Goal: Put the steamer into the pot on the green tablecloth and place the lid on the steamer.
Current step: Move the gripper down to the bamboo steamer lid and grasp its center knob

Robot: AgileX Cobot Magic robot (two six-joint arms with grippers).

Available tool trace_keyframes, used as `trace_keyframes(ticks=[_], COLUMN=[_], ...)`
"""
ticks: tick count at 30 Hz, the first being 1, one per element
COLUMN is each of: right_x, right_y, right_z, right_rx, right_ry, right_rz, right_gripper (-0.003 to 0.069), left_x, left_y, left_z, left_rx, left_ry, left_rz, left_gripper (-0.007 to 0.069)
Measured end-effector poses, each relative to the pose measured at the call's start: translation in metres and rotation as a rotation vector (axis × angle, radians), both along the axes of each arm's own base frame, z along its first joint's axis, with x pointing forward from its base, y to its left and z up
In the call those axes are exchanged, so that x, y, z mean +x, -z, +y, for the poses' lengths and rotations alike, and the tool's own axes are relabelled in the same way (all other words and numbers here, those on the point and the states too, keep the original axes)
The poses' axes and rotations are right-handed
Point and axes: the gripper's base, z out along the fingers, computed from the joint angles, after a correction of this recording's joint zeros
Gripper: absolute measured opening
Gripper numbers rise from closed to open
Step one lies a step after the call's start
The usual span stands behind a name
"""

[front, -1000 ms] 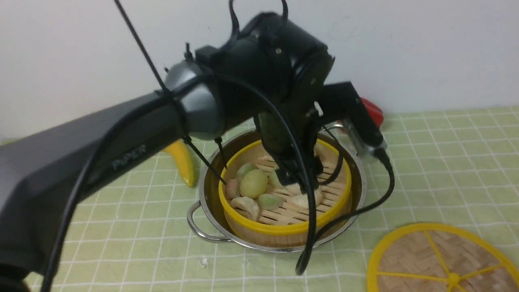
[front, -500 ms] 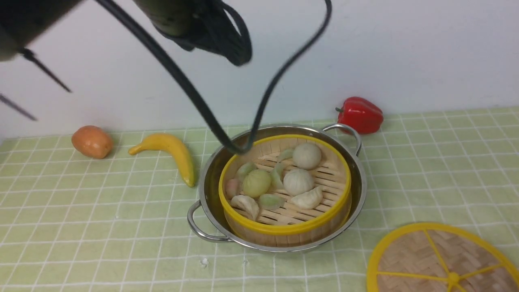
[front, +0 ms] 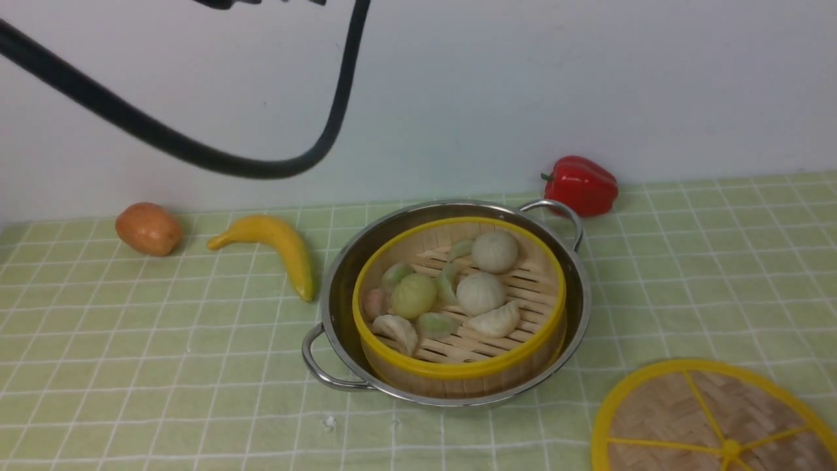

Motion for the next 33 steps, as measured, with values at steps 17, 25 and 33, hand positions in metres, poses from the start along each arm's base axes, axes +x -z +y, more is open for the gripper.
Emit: trace_keyframes(ticks=[17,25,33], right_x=[0.0,0.0,0.0], right_y=[0.0,0.0,0.0], right_z=[0.0,0.0,0.0], right_rx=[0.0,0.0,0.0], right_ry=[0.0,0.0,0.0], right_rz=[0.0,0.0,0.0], right_gripper=[0.0437,0.0437,0.0437], left_x=[-0.048,-0.139,-0.196], left_y=[0.031,0.132,0.244], left_z=[0.071,0.149,0.153], left_rx=[-0.141,-0.21,-0.225], left_ry=[-0.035,-0.312,-0.408], left_rz=[-0.193,-0.397,-0.453], left_gripper=[0.0012,0.0033,0.005])
